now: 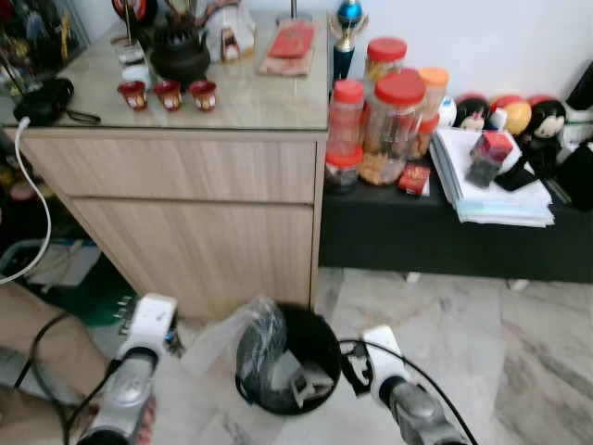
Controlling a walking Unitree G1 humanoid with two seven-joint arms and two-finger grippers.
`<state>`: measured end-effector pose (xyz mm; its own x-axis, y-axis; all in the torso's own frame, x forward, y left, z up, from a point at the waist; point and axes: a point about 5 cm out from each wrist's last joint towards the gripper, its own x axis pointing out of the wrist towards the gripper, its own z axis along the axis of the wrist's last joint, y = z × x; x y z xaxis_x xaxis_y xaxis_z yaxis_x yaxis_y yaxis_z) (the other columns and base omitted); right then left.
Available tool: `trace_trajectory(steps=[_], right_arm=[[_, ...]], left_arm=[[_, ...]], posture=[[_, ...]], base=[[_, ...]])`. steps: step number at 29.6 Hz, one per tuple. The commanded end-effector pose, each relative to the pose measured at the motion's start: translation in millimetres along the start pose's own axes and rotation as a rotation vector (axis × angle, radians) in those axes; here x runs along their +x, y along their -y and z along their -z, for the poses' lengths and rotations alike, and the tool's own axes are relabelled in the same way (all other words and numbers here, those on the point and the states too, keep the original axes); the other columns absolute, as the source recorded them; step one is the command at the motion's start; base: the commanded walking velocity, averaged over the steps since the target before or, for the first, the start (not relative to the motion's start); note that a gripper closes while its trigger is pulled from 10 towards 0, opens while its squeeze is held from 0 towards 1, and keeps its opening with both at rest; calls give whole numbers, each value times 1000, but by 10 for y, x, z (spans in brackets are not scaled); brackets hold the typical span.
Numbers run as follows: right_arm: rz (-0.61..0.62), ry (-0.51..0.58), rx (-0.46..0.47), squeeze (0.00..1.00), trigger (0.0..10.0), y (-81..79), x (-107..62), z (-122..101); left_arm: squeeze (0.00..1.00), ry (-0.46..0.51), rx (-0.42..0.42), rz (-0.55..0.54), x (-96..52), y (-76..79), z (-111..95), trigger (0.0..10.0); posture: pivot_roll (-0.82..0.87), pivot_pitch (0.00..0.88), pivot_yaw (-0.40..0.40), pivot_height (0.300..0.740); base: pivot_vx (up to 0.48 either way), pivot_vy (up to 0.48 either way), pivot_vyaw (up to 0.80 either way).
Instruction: Picking trash to rubbish bin
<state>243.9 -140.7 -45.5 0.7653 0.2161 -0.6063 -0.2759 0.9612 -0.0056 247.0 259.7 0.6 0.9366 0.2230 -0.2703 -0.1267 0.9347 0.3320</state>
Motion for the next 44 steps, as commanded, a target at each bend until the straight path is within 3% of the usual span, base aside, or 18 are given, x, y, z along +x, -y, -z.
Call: trace_trajectory(steps=[1, 3, 4, 7, 12, 13, 18, 32, 44], right_arm=[[22, -38, 51, 0, 10000, 0, -27, 103], [50, -68, 79, 0, 10000, 33, -51, 174], [80, -94, 118, 0, 10000, 70, -79, 244], [105, -115, 152, 0, 10000, 98, -103, 302], [157, -205, 180, 0, 10000, 133, -203, 533], [168, -245, 192, 0, 10000, 124, -255, 646], [187, -282, 220, 0, 10000, 110, -330, 786], [187, -252, 217, 0, 10000, 108, -256, 658], [185, -277, 216, 0, 10000, 88, -298, 742]], left_arm=[[0, -83, -42, -57, -86, -75, 179, 10000], [0, -155, -51, -83, -154, -85, 316, 10000], [0, -238, -53, -74, -229, -36, 456, 10000], [0, -305, -55, -64, -303, 8, 569, 10000], [0, -542, -45, -12, -631, 157, 959, 10000], [0, -620, -26, 13, -771, 206, 1087, 10000], [0, -652, -39, 2, -839, 220, 1143, 10000], [0, -587, -30, 18, -579, 229, 934, 10000], [0, -614, -32, 23, -642, 254, 989, 10000]], posture=[[42, 65, 28, 740], [40, 50, 29, 740], [39, 34, 31, 740], [35, 27, 32, 740], [7, 0, 41, 740], [2, 0, 41, 740], [13, 0, 33, 740], [3, 0, 47, 740], [6, 0, 44, 740]], base=[[0, 0, 0], [0, 0, 0], [0, 0, 0], [0, 0, 0], [0, 0, 0], [0, 0, 0], [0, 0, 0], [0, 0, 0], [0, 345, 0]])
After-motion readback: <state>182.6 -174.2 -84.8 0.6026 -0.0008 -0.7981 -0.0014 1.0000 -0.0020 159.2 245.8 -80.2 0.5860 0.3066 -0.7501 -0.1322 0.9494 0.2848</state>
